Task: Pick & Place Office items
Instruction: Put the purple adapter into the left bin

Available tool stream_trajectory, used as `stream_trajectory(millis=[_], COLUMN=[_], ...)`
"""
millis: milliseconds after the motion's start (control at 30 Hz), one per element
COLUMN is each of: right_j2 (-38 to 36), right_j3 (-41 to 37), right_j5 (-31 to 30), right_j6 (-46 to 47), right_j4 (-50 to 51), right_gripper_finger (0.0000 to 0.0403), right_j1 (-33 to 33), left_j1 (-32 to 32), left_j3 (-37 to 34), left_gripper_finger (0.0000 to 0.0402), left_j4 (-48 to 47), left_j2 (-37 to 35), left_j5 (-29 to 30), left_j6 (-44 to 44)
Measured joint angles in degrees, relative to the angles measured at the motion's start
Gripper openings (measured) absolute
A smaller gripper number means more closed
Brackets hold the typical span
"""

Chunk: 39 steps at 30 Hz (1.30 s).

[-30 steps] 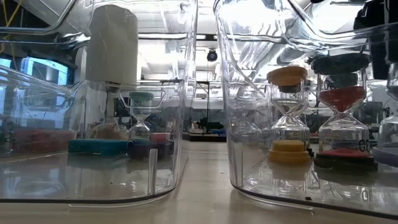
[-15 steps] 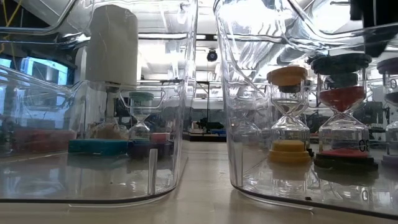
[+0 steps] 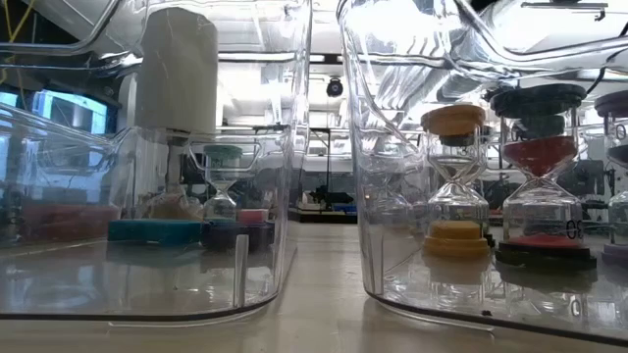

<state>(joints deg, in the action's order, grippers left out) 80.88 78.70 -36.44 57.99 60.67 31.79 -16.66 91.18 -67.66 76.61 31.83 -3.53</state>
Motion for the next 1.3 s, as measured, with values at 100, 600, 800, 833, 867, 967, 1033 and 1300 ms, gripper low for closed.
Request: stream_trajectory(millis=[100,600,800,833,867,967,1033,1300], right_j2=[-1.5,-5.0,-0.1,0.9,1.9,5.6,8.5,20.8], right_j3=[0.0,0.0,0.1,0.1,0.1,0.1,0.1,5.4], right_j5=[-4.5,27.6,35.9,37.0,38.0,39.5,39.9,38.9], right_j6=[-8.0,-36.8,-39.8,-40.0,-40.2,-41.6,-41.8,-43.0], right_j4=[-1.8,-19.5,-19.4,-19.4,-19.2,-18.8,-18.8,-11.0], right_gripper_finger=[0.0252,0.0252,0.0252,0.0252,0.0252,0.0252,0.0252,0.0252], right_j1=[-3.0,-43.8,-57.1,-58.5,-59.9,-62.6,-63.3,-63.8], left_j1=[4.8,33.7,39.4,40.0,40.3,40.7,40.8,40.8], left_j3=[0.0,-8.9,-15.6,-16.6,-17.5,-19.6,-21.0,-23.7], left_gripper_finger=[0.0348,0.0348,0.0348,0.0348,0.0348,0.0348,0.0348,0.0348], left_j4=[-0.3,7.9,15.2,16.2,17.1,19.4,21.6,23.5], left_j2=[-2.1,-4.6,-4.6,-4.6,-4.6,-4.6,-4.6,-4.6], left_j5=[-4.7,-36.7,-37.2,-37.2,-37.2,-37.3,-37.3,-37.7], left_j6=[-1.4,-3.7,-2.6,-2.6,-2.7,-4.0,-4.9,-6.8])
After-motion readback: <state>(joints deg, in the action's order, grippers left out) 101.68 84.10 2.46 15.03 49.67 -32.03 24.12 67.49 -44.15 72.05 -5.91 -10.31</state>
